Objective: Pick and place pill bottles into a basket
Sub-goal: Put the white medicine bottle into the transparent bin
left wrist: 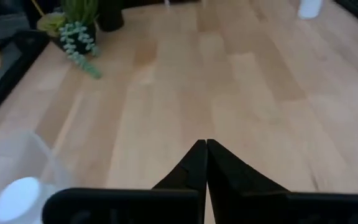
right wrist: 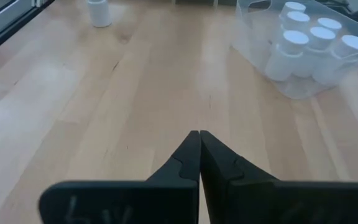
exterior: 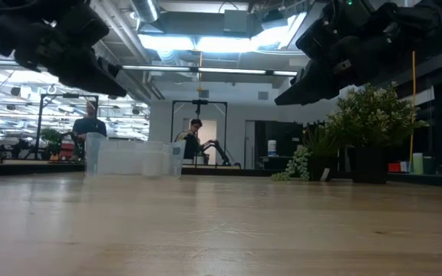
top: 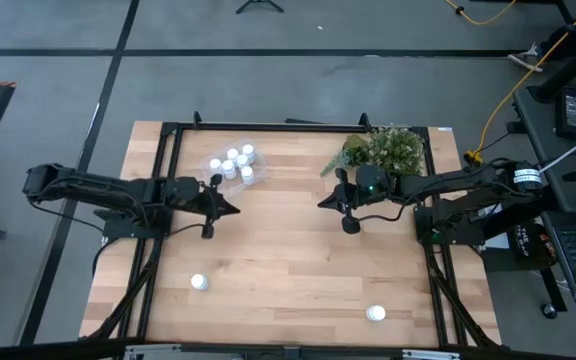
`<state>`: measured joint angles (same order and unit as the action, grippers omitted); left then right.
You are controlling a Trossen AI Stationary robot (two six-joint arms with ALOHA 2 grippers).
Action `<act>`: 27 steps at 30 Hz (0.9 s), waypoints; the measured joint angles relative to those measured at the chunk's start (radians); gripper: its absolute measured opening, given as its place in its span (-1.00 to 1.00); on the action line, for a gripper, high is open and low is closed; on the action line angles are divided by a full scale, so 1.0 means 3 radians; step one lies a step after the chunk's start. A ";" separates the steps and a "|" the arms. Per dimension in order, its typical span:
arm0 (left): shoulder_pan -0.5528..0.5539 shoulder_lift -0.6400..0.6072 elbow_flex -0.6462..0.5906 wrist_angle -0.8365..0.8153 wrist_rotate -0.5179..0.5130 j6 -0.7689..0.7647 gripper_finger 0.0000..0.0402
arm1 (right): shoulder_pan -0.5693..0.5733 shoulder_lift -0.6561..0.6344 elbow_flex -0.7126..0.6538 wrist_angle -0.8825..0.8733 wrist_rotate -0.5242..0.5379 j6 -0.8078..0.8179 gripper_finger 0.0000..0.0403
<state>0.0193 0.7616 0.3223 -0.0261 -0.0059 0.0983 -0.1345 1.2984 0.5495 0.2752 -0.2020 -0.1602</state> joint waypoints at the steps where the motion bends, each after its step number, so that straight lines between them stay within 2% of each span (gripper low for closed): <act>1: -0.0031 -0.0001 -0.0047 0.0065 0.0000 -0.0025 -0.99 | 0.0000 -0.0001 0.0000 -0.0001 -0.0001 -0.0003 -0.96; 7: -0.0224 0.0000 -0.0269 0.0346 0.0170 -0.0077 -0.99 | 0.0000 0.0000 0.0000 0.0074 0.0021 -0.0015 -0.96; 14: -0.0361 0.0008 -0.0359 0.0717 0.0163 -0.0051 -0.98 | 0.0007 -0.0001 0.0001 0.0336 0.0056 0.0003 -0.96; 17: -0.0424 0.0060 -0.0359 0.0891 0.0143 -0.0049 -0.99 | 0.0069 -0.0006 0.0001 0.0305 -0.0051 -0.0069 -0.96; 20: -0.0499 0.0176 -0.0360 0.1059 0.0100 0.0024 -0.99 | 0.0176 -0.0092 0.0003 0.0194 -0.0124 -0.0136 -0.96; 25: -0.0573 0.0455 -0.0360 0.1351 0.0062 0.0122 -0.99 | 0.0361 -0.0414 0.0003 -0.0507 -0.0145 -0.0177 -0.96; 27: -0.0572 0.0600 -0.0359 0.1519 0.0014 0.0128 -0.99 | 0.0431 -0.0561 0.0003 -0.0795 -0.0313 -0.0174 -0.96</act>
<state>-0.1524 0.9416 0.2144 0.4297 -0.0016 0.1368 -0.0051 1.1301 0.5503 0.0368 -0.2959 -0.2126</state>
